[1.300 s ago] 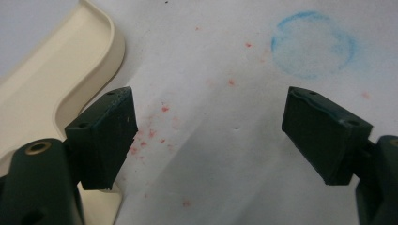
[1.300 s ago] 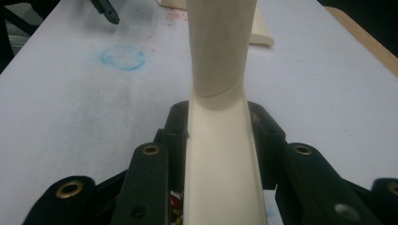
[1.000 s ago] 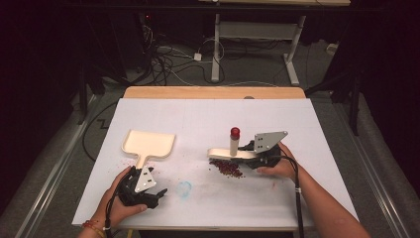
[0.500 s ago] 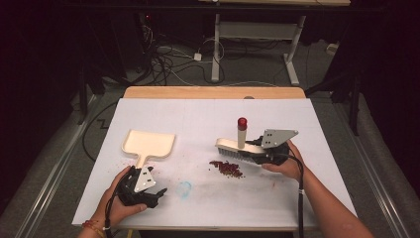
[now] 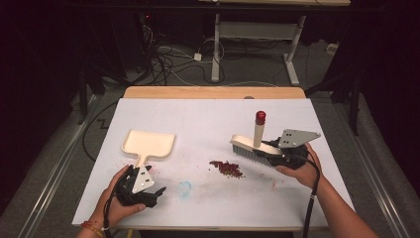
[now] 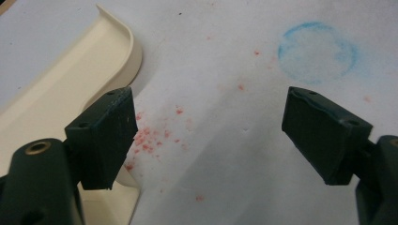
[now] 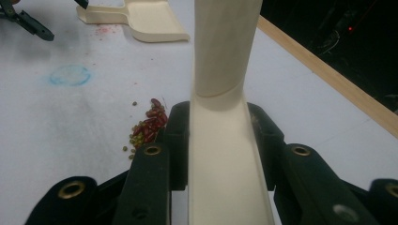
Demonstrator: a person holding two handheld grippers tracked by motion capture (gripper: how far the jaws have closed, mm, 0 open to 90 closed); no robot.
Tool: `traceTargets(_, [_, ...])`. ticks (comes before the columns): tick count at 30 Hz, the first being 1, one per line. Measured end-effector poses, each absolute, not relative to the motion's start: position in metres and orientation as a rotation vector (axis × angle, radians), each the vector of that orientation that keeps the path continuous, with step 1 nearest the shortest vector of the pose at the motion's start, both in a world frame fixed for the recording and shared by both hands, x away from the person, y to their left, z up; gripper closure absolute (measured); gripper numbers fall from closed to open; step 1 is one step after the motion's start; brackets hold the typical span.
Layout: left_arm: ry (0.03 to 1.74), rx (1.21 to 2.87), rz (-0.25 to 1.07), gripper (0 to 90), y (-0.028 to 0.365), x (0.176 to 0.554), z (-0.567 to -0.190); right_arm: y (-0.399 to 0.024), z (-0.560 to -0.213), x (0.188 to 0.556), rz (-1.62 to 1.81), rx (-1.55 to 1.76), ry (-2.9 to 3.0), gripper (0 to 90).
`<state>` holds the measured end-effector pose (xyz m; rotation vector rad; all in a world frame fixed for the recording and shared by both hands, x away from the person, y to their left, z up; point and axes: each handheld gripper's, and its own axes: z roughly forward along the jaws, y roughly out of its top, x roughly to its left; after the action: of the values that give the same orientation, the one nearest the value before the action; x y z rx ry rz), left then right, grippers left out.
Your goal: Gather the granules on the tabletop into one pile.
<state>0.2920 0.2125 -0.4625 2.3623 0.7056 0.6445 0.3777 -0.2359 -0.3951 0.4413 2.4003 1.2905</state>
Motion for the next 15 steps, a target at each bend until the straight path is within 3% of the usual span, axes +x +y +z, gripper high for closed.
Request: traceTargets(15, [0.692, 2.359, 0.652, 17.8, 0.210, 0.294, -0.462, -0.263, -0.387, 0.348, 1.242, 0.606, 2.422, 67.6])
